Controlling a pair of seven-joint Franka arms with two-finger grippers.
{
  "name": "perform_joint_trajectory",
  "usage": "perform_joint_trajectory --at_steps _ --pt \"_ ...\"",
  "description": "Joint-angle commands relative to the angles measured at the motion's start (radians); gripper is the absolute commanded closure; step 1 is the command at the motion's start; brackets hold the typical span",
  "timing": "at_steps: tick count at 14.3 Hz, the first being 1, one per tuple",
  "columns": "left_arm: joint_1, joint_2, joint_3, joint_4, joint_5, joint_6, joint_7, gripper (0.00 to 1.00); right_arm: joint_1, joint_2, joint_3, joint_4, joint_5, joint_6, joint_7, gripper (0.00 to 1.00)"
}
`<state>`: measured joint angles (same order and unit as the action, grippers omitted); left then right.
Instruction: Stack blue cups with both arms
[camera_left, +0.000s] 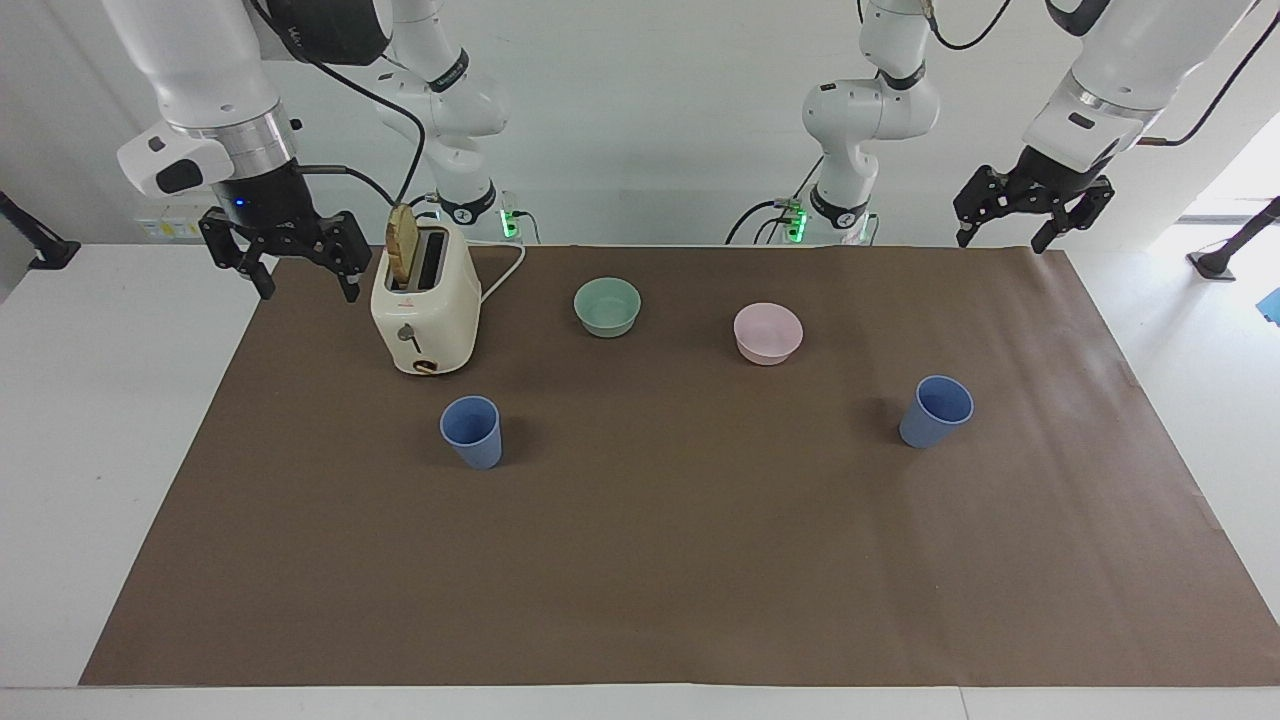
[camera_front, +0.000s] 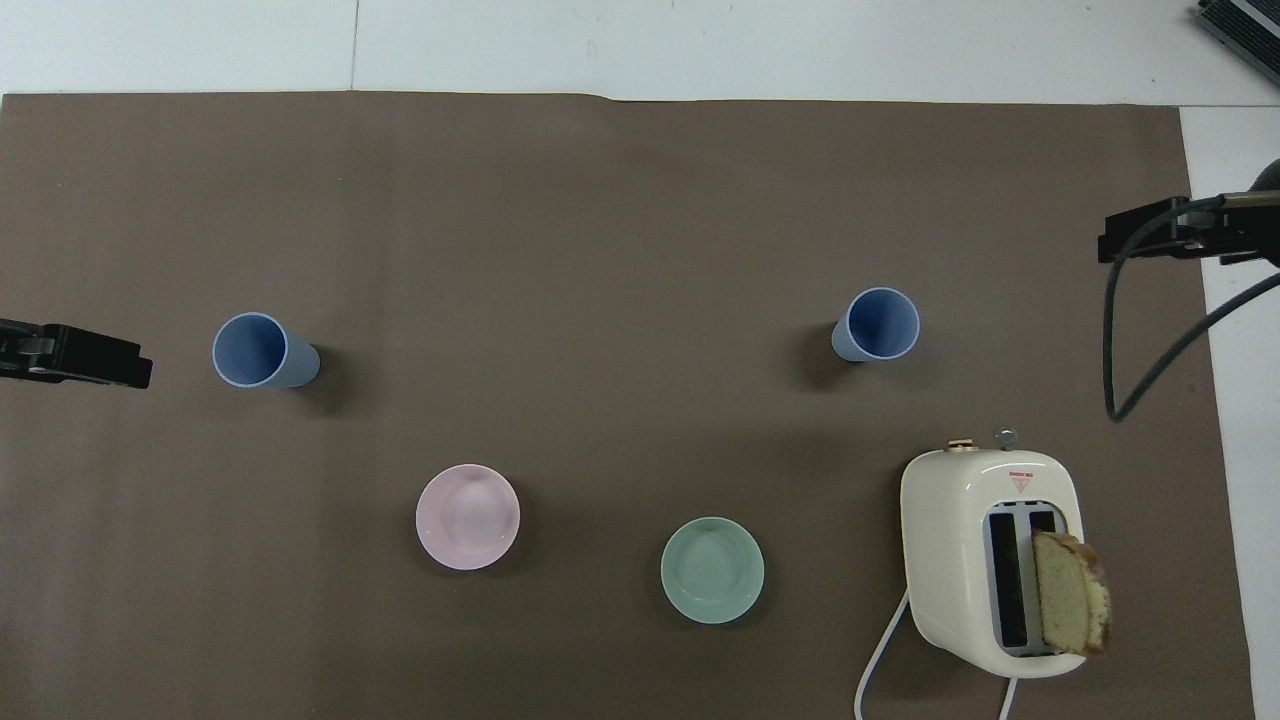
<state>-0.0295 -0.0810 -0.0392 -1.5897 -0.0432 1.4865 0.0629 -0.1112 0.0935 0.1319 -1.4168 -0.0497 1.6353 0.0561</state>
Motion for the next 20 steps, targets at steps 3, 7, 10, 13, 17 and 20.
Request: perform_joint_trajectory --at_steps 3,7,10,13,17,20 --pt "0.01 -0.013 -0.007 -0.015 0.011 -0.008 0.015 0.0 -0.013 -0.021 0.008 -0.022 0.008 -0.006 -0.013 0.0" --pt "0.011 -0.014 -0.007 -0.019 0.011 0.006 0.017 0.0 -0.013 -0.021 0.008 -0.022 0.007 -0.006 -0.012 0.0" --pt "0.011 -0.014 -0.007 -0.032 0.011 0.008 0.017 0.0 -0.013 -0.021 0.008 -0.022 0.007 -0.006 -0.012 0.0" --pt "0.011 -0.016 -0.007 -0.032 0.009 0.017 0.015 0.0 -0.013 -0.021 0.008 -0.022 0.007 -0.006 -0.012 0.0" --pt "0.02 -0.008 -0.005 -0.035 0.009 0.04 0.005 0.0 -0.013 -0.021 0.008 -0.022 0.008 -0.005 -0.012 0.0" --pt "0.068 0.001 -0.005 -0.062 -0.001 0.118 0.002 0.0 -0.013 -0.021 0.008 -0.022 0.007 -0.006 -0.012 0.0"
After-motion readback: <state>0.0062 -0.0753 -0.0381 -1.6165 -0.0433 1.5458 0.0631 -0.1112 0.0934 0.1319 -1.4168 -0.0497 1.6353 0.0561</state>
